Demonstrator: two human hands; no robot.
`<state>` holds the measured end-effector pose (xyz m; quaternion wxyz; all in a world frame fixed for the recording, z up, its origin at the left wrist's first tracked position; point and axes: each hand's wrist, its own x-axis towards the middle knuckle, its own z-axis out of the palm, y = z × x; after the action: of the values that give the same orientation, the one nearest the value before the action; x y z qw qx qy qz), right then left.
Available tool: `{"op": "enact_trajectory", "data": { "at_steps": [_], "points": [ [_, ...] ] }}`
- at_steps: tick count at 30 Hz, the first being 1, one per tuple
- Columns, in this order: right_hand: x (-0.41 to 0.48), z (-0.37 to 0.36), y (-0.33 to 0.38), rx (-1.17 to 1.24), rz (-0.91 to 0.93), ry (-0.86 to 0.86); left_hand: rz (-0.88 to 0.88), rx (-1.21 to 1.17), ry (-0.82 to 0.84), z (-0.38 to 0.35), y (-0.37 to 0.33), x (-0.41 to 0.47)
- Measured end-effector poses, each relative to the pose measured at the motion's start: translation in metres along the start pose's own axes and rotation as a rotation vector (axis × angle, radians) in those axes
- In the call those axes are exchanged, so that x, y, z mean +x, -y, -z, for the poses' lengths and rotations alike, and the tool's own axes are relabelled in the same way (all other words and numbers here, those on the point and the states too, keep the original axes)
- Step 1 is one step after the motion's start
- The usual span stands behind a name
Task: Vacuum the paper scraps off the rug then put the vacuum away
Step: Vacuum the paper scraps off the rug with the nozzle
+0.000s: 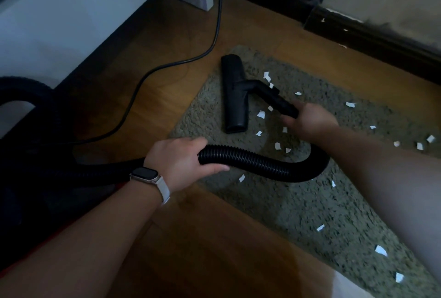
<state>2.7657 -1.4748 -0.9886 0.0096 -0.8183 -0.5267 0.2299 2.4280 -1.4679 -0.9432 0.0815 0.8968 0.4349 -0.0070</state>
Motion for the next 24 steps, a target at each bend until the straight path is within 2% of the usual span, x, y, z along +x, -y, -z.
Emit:
{"op": "enact_trajectory", "data": {
  "at_steps": [8, 12, 16, 24],
  "points": [
    [-0.005, 0.003, -0.003, 0.042, -0.066, -0.015, 0.004, -0.012, 0.021, 0.000, 0.000, -0.001],
    [0.001, 0.011, 0.014, -0.069, 0.046, -0.066, 0.003, -0.023, -0.004, 0.000, -0.002, 0.001],
    [0.005, 0.016, 0.027, -0.167, 0.165, -0.013, -0.012, -0.016, -0.001, 0.002, -0.003, 0.004],
    [0.022, 0.045, 0.011, -0.256, 0.202, 0.053, 0.037, -0.013, 0.011, 0.008, -0.017, 0.024]
  ]
}}
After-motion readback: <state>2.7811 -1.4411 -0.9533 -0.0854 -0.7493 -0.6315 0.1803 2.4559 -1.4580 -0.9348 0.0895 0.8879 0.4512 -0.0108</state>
